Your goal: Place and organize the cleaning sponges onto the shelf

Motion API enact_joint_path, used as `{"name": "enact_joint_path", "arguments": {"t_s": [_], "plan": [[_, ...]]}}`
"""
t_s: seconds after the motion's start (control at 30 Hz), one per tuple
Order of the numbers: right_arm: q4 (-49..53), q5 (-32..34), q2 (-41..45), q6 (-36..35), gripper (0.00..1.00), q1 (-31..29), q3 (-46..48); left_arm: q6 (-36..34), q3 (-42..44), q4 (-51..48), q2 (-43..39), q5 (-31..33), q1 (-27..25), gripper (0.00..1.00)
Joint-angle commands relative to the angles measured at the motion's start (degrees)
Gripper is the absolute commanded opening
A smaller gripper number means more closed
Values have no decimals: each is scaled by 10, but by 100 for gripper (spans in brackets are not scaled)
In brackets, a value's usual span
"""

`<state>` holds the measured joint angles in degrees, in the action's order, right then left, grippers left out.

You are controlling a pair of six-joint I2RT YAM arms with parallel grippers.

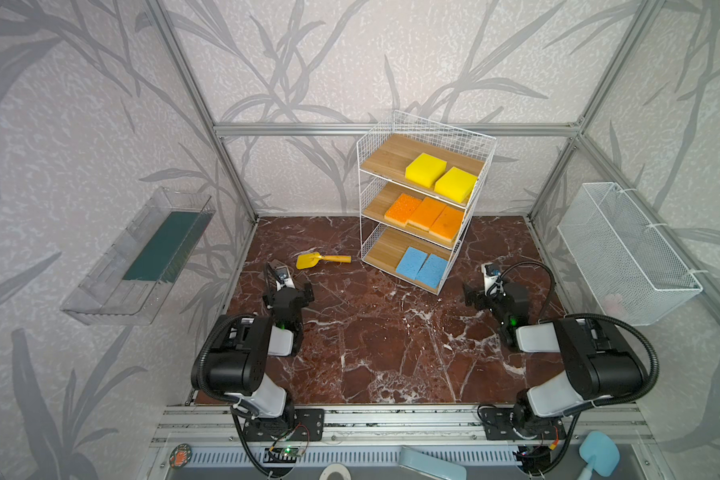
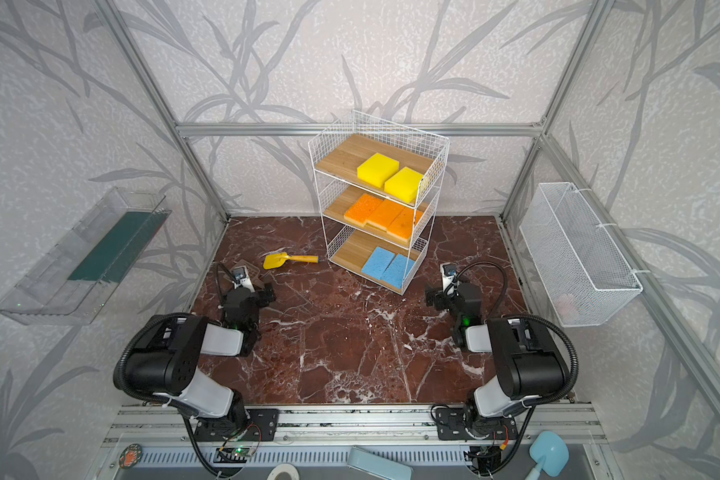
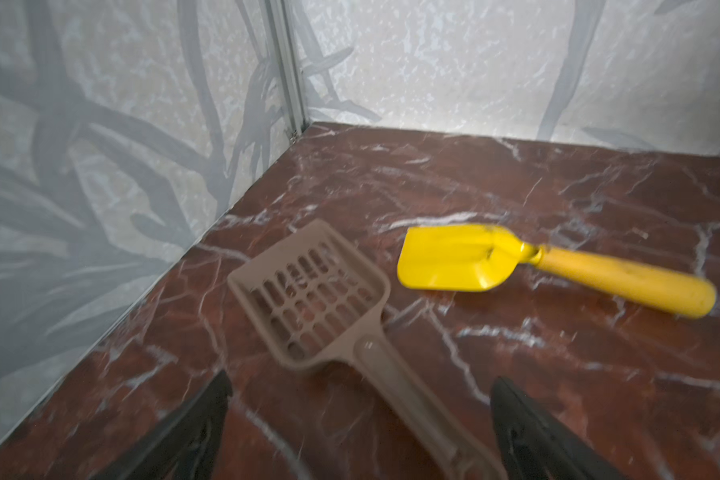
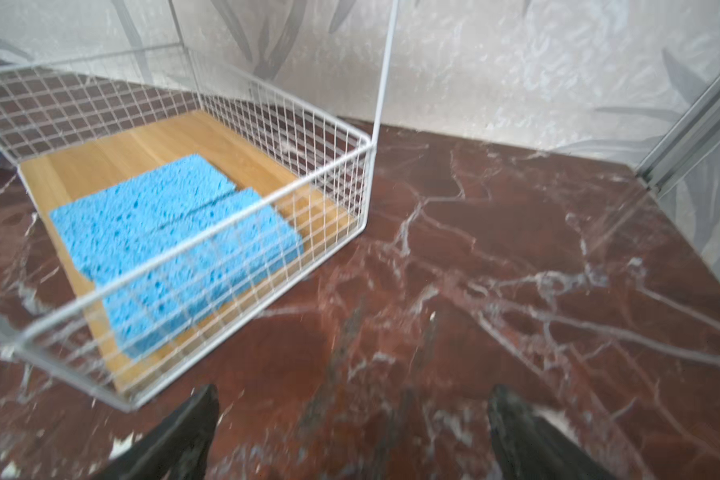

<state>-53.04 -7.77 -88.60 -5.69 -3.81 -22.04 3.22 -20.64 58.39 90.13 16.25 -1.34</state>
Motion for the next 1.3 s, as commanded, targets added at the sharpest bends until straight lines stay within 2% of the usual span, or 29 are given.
{"name": "enact_joint_path", "arguments": {"t_s": [0.0, 0.1, 0.2, 0.3, 0.33, 0.43, 0.5, 0.53, 0.6, 0.67, 0.8, 0.87, 0.93, 0.97, 1.03, 1.13, 1.17, 1.23, 1.27], "plan": [[54, 9, 0, 7, 99, 1, -18, -11, 7, 9, 4, -4, 4, 99], [31, 5, -7, 7, 99, 1, -12, -8, -5, -32, -4, 10, -2, 99], [-6, 0, 11, -3, 99, -2, 16, -14, 22, 31, 1, 19, -6, 99], [-214, -13, 33, -15, 99, -5, 143, 0, 115, 222, 13, 30, -7, 99], [-245, -20, 19, -18, 99, -5, 156, 3, 123, 204, 4, 19, -1, 99], [-166, -41, -34, -15, 99, -5, 76, 2, 62, 78, -11, 34, -4, 99], [63, -37, 13, -25, 99, -4, -7, -9, 0, -3, 10, 52, -6, 99], [74, -36, 12, -17, 99, 0, -19, 6, -2, -39, -10, 44, -4, 99], [-34, -17, -28, 9, 99, 6, 4, 8, 9, -39, -25, 43, -4, 99], [81, -13, 8, -3, 99, 5, -22, -4, 8, 7, 3, 42, -4, 99], [-81, -16, -10, -4, 99, 2, 40, -4, -8, -41, -7, 54, -9, 99], [-183, -25, 12, -12, 99, 2, 118, -22, 25, 50, 3, 29, -10, 99], [-254, -36, 0, -16, 99, 2, 152, -24, 113, 222, 15, 0, -10, 99], [-244, -42, -12, -16, 99, 2, 139, -10, 127, 206, -2, 13, -9, 99], [-179, -56, -35, -13, 99, 2, 74, 4, 90, 100, -31, 34, -7, 99], [80, -54, 18, -24, 99, 3, -17, -14, 1, 9, 13, 59, -10, 99], [48, -52, 8, -15, 99, 5, -8, 0, -1, -25, -3, 51, -9, 99], [-31, -29, -25, 7, 99, 7, 4, 6, 16, -27, -26, 45, -6, 99], [-10, -21, -19, 5, 99, 7, -1, 5, 18, -11, -19, 45, -7, 99]]}}
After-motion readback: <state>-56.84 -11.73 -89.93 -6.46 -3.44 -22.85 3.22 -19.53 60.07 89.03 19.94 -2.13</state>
